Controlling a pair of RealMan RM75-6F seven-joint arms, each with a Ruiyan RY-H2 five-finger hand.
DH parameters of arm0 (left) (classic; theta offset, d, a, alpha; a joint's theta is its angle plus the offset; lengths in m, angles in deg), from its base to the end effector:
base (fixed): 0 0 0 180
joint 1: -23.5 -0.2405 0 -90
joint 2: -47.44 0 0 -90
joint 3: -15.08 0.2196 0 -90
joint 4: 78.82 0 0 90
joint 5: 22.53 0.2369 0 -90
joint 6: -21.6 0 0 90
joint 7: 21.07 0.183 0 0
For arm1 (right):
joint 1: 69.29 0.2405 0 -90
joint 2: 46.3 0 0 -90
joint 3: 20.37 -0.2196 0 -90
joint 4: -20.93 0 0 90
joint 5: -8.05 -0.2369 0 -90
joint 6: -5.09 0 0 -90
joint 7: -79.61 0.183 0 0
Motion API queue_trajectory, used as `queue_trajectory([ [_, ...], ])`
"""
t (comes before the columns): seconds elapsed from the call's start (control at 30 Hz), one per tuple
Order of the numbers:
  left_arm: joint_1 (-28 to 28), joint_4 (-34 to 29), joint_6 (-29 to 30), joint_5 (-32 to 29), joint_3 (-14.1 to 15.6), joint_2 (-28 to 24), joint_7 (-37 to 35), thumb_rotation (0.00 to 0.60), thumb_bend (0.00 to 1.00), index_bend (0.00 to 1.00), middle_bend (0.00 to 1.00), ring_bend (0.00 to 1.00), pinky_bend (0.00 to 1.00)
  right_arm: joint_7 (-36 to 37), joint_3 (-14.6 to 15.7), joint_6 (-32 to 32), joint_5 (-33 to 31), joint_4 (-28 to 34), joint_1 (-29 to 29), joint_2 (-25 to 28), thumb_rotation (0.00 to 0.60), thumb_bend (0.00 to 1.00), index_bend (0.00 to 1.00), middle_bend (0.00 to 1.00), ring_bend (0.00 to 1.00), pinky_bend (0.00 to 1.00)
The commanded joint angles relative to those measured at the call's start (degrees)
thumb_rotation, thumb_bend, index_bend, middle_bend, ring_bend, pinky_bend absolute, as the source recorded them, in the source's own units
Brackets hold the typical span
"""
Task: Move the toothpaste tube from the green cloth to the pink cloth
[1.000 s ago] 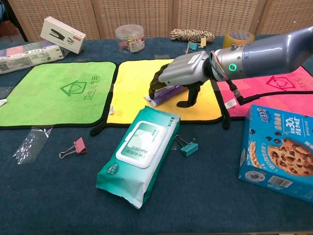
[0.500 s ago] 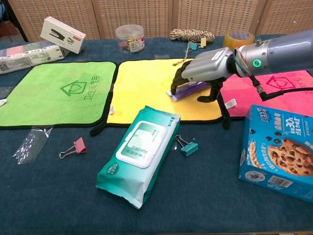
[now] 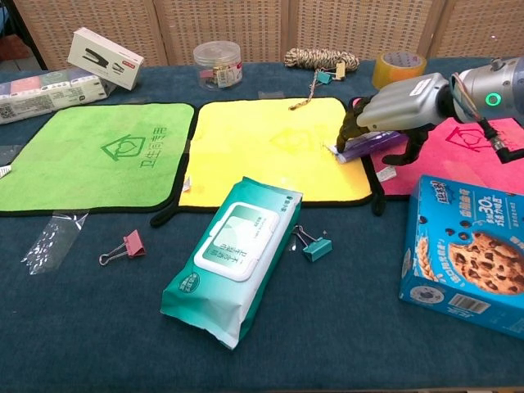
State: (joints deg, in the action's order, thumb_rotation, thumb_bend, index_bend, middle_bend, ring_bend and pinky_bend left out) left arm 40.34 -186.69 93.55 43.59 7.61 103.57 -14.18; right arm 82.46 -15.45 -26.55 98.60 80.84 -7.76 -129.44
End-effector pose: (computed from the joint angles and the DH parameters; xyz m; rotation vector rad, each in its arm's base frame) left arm -0.2473 0.2806 0.1194 -1.3586 -1.0839 -0.8450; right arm -0.1581 -0.4309 -0.0546 2.3825 -0.4006 0.3754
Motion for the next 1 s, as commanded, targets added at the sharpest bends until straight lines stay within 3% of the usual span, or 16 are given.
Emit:
queue_trajectory([
  [0.03, 0.0, 0.0, 0.0, 0.0, 0.0, 0.1, 0.1, 0.6, 0.0, 0.0, 0.0, 0.0, 0.0, -0.1, 0.5, -0.4, 0.0, 0.1, -0.6, 0.7, 0.6, 0.53, 0.22, 0.16, 0.02, 0.0],
  [0.7, 0.2, -0.5, -0.3, 0.0, 0.2, 0.6, 1.4, 0.6, 0.0, 0.0, 0.0, 0.0, 0.0, -0.8, 1.9, -2.3, -1.0, 0.5, -5.4, 5.4, 0.6, 0.53, 0.22, 0.16, 0.02, 0.0],
  [1.0, 0.4, -0.5, -0.4, -0.2, 0.2, 0.8, 1.9, 0.6, 0.0, 0.0, 0.0, 0.0, 0.0, -1.4, 1.2, -3.3, -1.4, 1.0, -6.5, 6.9, 0.6, 0.53, 0.22, 0.16, 0.02, 0.0],
])
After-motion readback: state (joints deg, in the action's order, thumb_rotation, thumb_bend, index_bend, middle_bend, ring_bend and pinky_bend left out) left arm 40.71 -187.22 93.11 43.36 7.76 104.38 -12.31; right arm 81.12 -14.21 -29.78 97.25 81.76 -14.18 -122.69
